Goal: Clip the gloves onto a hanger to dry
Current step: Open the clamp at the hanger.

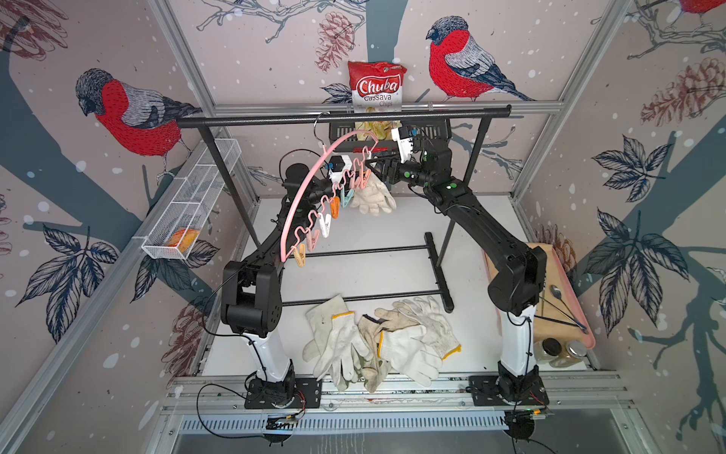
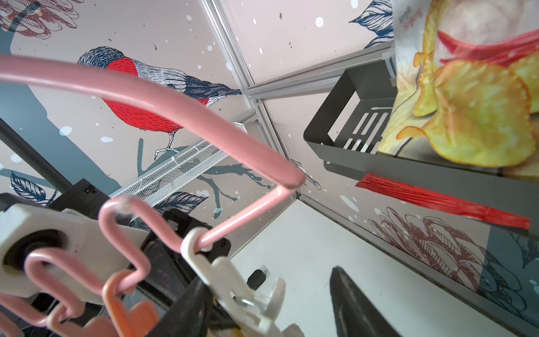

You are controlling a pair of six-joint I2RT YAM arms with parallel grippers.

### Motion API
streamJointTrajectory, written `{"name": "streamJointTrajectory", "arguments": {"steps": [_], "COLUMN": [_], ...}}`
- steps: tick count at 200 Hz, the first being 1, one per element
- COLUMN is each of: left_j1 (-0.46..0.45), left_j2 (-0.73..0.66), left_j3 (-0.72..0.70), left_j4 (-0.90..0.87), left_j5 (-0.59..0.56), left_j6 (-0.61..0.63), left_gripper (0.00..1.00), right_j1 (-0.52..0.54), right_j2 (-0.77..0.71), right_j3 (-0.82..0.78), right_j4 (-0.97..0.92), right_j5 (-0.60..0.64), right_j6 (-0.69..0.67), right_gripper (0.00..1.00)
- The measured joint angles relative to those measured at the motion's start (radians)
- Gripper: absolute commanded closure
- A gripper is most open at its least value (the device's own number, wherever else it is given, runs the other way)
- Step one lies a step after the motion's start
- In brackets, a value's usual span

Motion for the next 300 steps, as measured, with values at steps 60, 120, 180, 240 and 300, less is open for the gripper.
{"name": "streamJointTrajectory", "arguments": {"steps": [60,120,180,240,300], "left_j1": [-0.001,-0.001,-0.001,-0.001,-0.001], "left_j2": [0.0,-0.002,-0.003,-0.006,-0.006], "left_j3": [-0.005,-0.006,-0.008,-0.021,-0.035], "left_j4": [0.0,-0.002,-0.002,-0.003,-0.003], "left_j5": [0.0,0.0,0.0,0.0,0.0], "left_j6": [0.0,0.0,0.0,0.0,0.0], "left_gripper": [1.0,1.0,1.0,1.0,1.0], "right_j1": [0.0,0.003,0.004,0.003,0.0], "right_j2": [0.033,0.049,0.053,0.053,0.053], "right_j3": [0.042,0.063,0.064,0.064,0.065], "right_j4": [0.023,0.027,0.038,0.037,0.037], "right_j5": [0.0,-0.001,-0.005,-0.005,-0.006], "right_j6": [0.016,0.026,0.028,0.027,0.027], "right_gripper": [0.39,0.48,0.58,0.63,0.71]}}
